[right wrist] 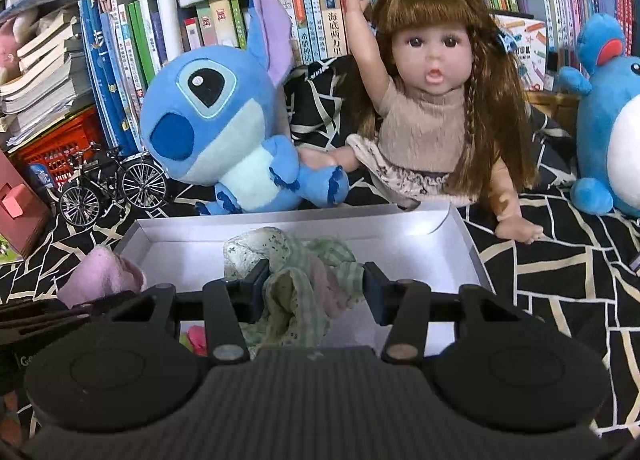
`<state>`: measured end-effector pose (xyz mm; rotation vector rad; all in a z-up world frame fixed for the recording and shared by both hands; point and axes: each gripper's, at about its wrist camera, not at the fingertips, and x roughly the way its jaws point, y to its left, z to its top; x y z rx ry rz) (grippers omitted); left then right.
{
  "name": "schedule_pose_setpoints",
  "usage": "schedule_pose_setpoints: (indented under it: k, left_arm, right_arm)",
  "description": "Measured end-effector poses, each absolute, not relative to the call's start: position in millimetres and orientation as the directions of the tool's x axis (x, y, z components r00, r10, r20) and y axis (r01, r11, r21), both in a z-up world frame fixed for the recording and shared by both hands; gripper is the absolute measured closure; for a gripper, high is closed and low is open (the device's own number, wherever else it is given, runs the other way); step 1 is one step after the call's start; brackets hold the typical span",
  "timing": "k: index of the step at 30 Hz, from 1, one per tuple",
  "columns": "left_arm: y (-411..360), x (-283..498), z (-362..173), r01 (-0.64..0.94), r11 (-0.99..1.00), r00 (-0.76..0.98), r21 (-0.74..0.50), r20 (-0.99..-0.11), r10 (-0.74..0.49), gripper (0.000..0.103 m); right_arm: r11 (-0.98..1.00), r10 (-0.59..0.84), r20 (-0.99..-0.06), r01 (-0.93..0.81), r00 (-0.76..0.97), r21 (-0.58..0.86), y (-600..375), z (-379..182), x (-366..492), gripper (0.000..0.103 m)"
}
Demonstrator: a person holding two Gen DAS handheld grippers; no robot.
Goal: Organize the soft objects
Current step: 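Carry checked cloth and pink sock into the white box and open both tools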
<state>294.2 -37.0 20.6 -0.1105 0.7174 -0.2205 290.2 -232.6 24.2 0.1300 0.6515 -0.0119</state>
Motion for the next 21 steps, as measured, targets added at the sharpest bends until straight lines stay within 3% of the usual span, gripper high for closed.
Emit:
schedule_pose_setpoints:
  k: [21]
  left_arm:
    - [-35, 298, 8, 0.151, 0.97, 0.708, -0.19, -0.664, -0.24, 0.07]
  right_arm:
    - [0.992, 0.04, -0.631, 0.047, 0.775, 0.12, -231, 11, 292, 0.046]
